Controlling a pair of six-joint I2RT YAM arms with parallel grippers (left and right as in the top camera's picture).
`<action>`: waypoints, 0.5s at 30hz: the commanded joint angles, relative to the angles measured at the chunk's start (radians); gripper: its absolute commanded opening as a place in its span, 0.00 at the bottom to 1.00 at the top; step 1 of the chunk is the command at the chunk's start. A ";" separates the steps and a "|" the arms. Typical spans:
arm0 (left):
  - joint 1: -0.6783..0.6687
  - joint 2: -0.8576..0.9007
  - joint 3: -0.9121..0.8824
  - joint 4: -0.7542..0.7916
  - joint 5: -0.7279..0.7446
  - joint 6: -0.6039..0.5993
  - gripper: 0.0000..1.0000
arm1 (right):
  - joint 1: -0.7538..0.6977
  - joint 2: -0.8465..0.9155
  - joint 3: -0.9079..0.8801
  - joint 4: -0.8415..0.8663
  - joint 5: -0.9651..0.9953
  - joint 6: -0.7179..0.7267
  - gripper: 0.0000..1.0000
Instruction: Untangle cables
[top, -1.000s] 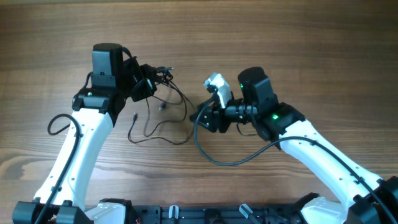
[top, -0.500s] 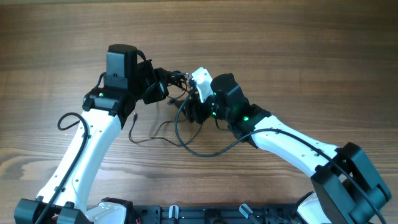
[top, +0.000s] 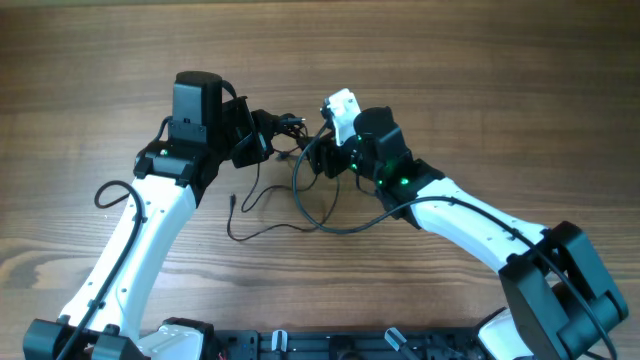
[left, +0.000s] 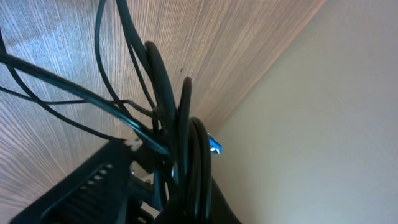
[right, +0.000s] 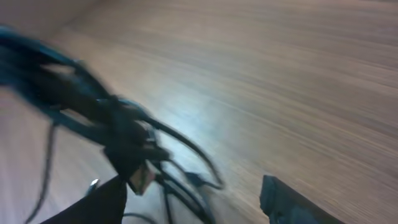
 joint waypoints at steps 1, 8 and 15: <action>-0.007 -0.017 0.021 0.002 0.024 -0.048 0.04 | 0.003 0.021 -0.007 -0.011 -0.081 -0.045 0.66; -0.007 -0.017 0.021 -0.002 0.079 -0.020 0.04 | -0.122 0.021 -0.007 -0.078 0.245 0.041 0.69; -0.007 -0.017 0.021 -0.039 0.120 -0.018 0.04 | -0.264 0.021 -0.007 -0.077 0.062 0.037 0.73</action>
